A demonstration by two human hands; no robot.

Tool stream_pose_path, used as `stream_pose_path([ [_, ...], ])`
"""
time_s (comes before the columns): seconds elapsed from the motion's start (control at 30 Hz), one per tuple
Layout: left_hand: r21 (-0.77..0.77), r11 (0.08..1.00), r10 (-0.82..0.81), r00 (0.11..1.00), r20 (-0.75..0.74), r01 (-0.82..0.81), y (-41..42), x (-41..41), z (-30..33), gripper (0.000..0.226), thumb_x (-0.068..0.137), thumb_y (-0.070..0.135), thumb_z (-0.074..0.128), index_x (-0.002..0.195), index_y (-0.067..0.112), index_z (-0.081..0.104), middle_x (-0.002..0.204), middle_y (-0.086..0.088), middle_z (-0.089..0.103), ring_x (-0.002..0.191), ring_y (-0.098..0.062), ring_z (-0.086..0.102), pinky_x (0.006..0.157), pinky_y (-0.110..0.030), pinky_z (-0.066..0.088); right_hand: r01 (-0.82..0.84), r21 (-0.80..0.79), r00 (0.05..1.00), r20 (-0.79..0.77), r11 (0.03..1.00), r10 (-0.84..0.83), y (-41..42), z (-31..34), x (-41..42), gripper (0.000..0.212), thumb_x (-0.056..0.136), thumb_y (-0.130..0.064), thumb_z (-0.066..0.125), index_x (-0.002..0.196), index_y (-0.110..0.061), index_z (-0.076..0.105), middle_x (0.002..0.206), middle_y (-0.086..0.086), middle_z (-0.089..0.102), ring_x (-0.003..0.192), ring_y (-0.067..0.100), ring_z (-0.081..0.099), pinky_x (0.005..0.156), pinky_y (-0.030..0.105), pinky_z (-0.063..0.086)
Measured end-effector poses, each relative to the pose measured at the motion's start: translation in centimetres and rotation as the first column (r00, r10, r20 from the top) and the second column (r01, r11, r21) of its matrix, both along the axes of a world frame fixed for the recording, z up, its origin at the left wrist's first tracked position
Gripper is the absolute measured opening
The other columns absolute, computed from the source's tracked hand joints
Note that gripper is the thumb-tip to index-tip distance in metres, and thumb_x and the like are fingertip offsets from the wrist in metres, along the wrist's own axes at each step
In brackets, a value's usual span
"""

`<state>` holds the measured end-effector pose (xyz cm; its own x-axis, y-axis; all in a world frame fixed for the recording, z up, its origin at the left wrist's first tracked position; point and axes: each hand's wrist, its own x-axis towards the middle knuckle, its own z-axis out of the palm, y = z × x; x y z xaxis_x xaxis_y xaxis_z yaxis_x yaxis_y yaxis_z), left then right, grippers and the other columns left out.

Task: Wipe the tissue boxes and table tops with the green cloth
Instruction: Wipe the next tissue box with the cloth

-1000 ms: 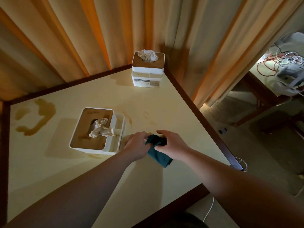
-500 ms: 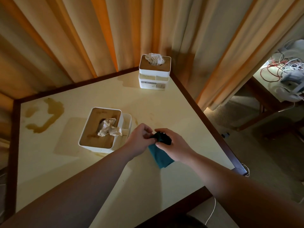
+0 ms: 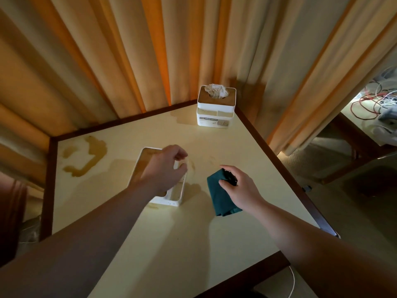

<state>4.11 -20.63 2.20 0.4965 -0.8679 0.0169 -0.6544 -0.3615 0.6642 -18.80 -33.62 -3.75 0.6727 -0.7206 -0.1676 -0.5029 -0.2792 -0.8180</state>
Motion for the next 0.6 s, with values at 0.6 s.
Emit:
stream_pose_path([
  [0.6, 0.544, 0.833, 0.015, 0.988, 0.157, -0.099, -3.0, 6.4, -0.7, 0.058, 0.073, 0.06, 0.075, 0.124, 0.037, 0.057, 0.113, -0.002, 0.043, 0.122, -0.034, 0.041, 0.097, -0.045, 0.047, 0.047, -0.001, 0.999, 0.023, 0.999, -0.047, 2.7, 1.6, 1.6, 0.042, 0.102, -0.037, 0.064, 0.143, -0.035, 0.056, 0.13, -0.017, 0.062, 0.115, 0.002, 0.058, 0.082, 0.012, 0.049],
])
